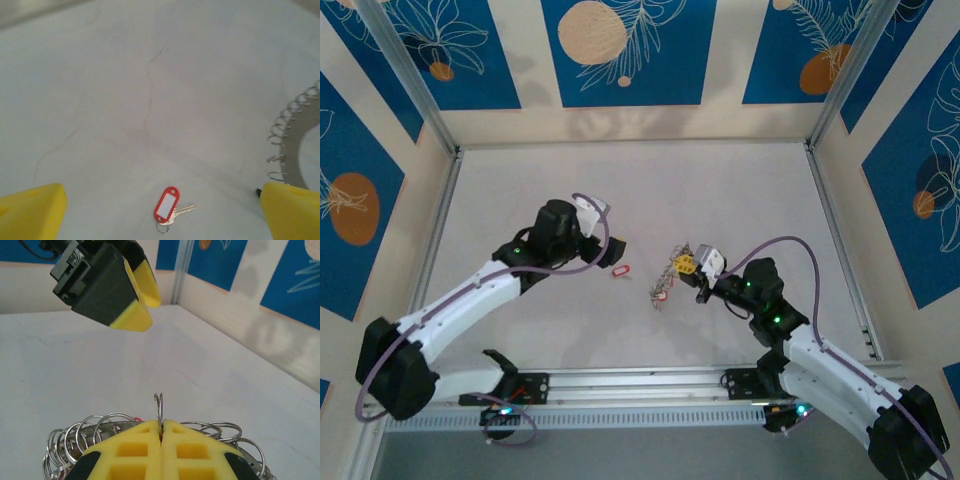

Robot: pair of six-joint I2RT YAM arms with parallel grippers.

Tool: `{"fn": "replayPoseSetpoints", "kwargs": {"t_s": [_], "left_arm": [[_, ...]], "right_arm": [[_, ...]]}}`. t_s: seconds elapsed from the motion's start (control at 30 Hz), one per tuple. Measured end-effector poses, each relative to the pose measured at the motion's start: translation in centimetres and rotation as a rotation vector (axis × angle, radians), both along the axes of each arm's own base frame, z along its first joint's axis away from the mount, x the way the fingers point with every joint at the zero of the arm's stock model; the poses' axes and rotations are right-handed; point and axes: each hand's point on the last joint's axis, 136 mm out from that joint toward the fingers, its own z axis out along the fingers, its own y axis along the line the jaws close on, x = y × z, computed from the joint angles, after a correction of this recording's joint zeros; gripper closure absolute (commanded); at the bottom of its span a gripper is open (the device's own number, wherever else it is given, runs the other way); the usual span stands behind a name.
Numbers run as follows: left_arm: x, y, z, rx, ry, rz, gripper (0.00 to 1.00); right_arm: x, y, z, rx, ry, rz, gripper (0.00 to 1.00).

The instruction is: Put the keys on the keyring

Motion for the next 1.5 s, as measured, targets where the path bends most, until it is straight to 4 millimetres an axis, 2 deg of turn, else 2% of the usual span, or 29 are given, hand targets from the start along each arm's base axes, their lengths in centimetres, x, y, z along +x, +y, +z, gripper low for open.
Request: {"fn": "replayPoseSetpoints", "kwargs": {"t_s": [0.17, 0.23, 0.3, 0.47, 0.67, 0.87, 0.97, 1.07, 1.5], "left_arm": [[0.2, 0.0, -5.0, 0.085, 0.13, 0.014, 0.22], [-0.1, -0.1, -6.5, 0.11, 0.179, -0.002, 0.31], [-0.1, -0.5, -8.0, 0.14, 0.248, -0.024, 0.35], [0.9, -1.6, -10.3, 0.125, 0.386, 0.016, 0.38], [0.7, -0.6, -12.0, -0.01, 0.604, 0.197, 0.43], [-0.2, -1.1, -14.6, -0.078, 0.786, 0.312, 0.49], [-0.7, -0.8, -16.0, -0.071, 0.844, 0.366, 0.55], [-0.9, -0.5, -16.7, -0.064, 0.872, 0.401, 0.58], [-1.4, -1.1, -17.0, -0.079, 0.907, 0.425, 0.68]], "right_arm": [[0.6, -0.7, -1.1, -0.03, 0.033, -0.052, 1.0], [0.9, -1.0, -1.3, -0.037, 0.041, -0.07, 1.0], [1.1, -1.3, -1.4, -0.04, 0.046, -0.083, 1.0], [1.3, -1.6, -1.7, -0.045, 0.06, -0.099, 1.0], [1.3, -1.9, -1.7, -0.044, 0.064, -0.109, 1.0], [1.2, -1.7, -1.7, -0.042, 0.065, -0.099, 1.0], [1.1, -1.7, -1.7, -0.04, 0.067, -0.094, 1.0], [1.1, -1.6, -1.7, -0.039, 0.066, -0.09, 1.0], [1.3, -1.6, -1.3, -0.029, 0.052, -0.094, 1.0]]}}
